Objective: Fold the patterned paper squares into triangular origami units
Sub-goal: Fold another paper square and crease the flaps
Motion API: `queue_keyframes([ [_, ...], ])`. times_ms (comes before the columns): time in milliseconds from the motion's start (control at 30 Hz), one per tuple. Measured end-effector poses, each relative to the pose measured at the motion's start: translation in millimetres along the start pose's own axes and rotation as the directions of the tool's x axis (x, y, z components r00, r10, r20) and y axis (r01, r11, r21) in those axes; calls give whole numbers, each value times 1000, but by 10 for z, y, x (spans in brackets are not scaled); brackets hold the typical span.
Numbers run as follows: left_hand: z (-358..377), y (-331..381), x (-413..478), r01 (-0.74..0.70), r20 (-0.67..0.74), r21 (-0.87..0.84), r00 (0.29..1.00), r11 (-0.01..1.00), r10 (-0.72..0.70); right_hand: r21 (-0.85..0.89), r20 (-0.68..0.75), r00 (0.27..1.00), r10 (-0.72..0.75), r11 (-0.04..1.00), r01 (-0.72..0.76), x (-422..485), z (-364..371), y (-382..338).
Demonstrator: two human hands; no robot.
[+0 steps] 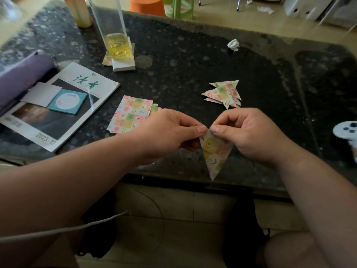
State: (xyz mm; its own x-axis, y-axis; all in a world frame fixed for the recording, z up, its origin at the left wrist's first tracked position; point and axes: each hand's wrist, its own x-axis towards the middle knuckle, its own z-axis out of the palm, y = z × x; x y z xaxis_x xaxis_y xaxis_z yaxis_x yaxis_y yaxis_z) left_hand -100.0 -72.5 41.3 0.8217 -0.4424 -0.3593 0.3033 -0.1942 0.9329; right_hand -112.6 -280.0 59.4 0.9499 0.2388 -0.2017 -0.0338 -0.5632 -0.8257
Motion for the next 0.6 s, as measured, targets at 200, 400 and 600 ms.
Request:
queue_keyframes([
  [200, 9, 2, 4, 5, -30, -67, 1000, 998, -6, -13, -9, 999, -41, 999, 41, -47, -17, -46],
  [400, 14, 12, 26, 59, -61, -169, 996, 984, -70, -105, -65, 996, -64, 993, 57, -49, 46, -71],
  [600, 21, -8, 28, 10, -109, -20, 994, 1000, -12, -22, -134, 989, 57, 998, -60, -5, 172, -91],
])
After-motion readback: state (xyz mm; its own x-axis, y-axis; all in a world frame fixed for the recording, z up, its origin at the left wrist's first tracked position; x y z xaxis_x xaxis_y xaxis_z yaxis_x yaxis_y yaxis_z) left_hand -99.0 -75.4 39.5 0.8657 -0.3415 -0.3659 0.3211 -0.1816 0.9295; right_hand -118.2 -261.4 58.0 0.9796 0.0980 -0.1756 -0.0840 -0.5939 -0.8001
